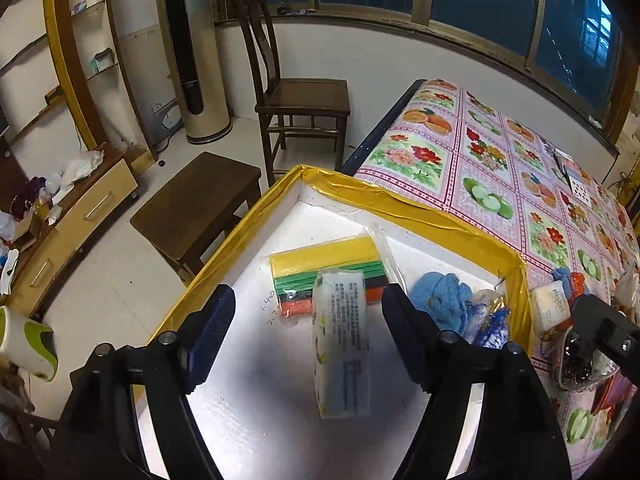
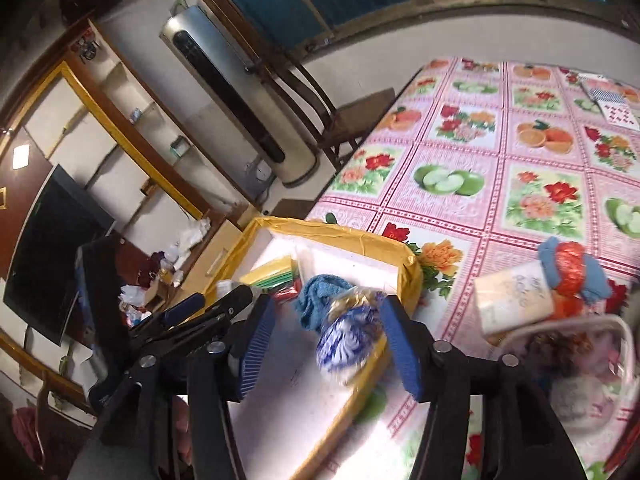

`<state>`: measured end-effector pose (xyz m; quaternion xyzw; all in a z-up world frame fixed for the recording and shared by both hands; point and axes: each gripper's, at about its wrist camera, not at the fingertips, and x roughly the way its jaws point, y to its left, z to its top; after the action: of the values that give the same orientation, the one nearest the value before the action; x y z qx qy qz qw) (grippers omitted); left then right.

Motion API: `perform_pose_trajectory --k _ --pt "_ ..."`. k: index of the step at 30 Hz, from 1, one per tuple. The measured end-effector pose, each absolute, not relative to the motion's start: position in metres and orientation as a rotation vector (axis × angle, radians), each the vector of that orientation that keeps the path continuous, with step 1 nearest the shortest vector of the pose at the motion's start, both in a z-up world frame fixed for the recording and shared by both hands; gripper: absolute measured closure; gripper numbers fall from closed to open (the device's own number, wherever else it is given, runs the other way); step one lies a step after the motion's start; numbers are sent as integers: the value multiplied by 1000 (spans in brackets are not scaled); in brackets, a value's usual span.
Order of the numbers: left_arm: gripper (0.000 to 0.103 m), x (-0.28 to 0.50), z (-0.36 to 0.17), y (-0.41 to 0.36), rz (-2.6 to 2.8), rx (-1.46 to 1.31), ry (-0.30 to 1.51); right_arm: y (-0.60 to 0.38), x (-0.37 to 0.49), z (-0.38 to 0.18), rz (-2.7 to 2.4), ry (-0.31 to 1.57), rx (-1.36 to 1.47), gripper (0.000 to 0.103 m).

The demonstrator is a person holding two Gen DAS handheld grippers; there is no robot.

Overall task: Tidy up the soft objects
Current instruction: 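Carry candy bag and tissue pack into the box and open both grippers, then grasp the clear cartoon pouch with left gripper while right gripper reaches red foil packet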

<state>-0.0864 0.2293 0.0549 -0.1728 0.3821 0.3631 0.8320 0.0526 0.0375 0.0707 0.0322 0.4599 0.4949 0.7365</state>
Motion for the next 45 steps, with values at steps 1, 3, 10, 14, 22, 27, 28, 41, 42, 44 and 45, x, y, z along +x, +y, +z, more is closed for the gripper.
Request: perform_pose_trajectory --k 1,3,10,14,22,27,28,41,42,44,45 --pt "27 -91 61 223 767 -360 787 25 48 76 1087 987 76 38" --pt "25 -97 70 209 757 -348 742 -4 41 83 1083 949 98 36" --pt "21 -106 91 142 644 -270 650 -93 30 83 1029 919 153 34" --pt "21 -96 91 105 565 -254 641 -140 30 76 985 921 201 32" --pt "21 -63 82 57 453 -215 704 -204 42 57 903 955 324 30" --pt "21 -43 72 34 412 -154 732 -230 54 45 861 981 381 29" --pt "21 -41 69 29 398 -135 737 -234 55 43 860 982 385 27" --pt "21 -9 40 -28 363 177 737 -235 70 31 891 1020 482 27" --pt "21 -7 36 -33 361 205 739 -238 72 30 888 1024 491 27" --pt "21 -5 31 -44 335 252 736 -244 74 26 880 1030 507 27" --pt "21 -5 29 -50 327 282 728 -247 76 25 876 1031 511 27"
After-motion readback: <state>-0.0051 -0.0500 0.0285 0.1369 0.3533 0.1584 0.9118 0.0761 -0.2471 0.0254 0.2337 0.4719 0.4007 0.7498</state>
